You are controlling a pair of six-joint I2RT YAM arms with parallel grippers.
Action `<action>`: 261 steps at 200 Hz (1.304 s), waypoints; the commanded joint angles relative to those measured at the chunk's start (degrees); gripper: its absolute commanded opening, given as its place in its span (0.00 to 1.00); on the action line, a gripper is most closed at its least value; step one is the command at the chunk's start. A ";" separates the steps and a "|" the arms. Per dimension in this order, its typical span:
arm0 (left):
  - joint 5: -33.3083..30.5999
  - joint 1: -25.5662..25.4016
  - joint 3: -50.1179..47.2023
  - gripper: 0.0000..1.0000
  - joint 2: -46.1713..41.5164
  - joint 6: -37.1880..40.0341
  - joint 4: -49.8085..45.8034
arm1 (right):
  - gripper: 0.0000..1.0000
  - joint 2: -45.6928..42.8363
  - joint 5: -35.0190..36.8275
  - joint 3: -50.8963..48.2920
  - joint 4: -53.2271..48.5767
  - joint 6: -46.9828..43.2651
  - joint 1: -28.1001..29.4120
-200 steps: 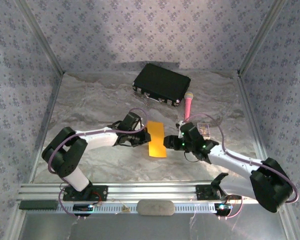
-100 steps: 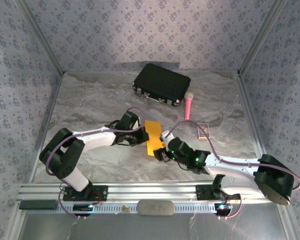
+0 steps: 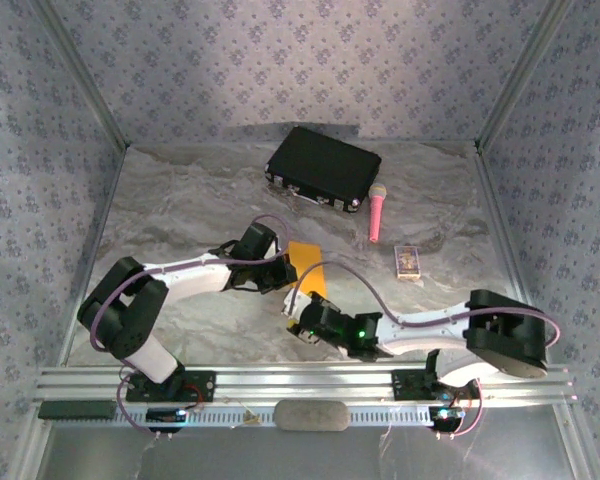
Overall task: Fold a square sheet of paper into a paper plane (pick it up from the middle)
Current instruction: Third fold the triangle at the center of the table.
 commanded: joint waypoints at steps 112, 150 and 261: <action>0.50 0.21 0.52 0.02 -1.30 -0.55 0.05 | 0.35 3.71 10.75 0.05 3.24 -2.25 2.25; 0.19 0.18 0.67 0.02 -1.15 -0.50 -0.30 | 0.27 3.65 10.28 0.08 2.55 -1.45 1.92; 0.04 0.24 0.93 0.02 -1.62 -0.53 -0.62 | 0.10 3.58 9.76 1.33 -0.96 2.89 0.22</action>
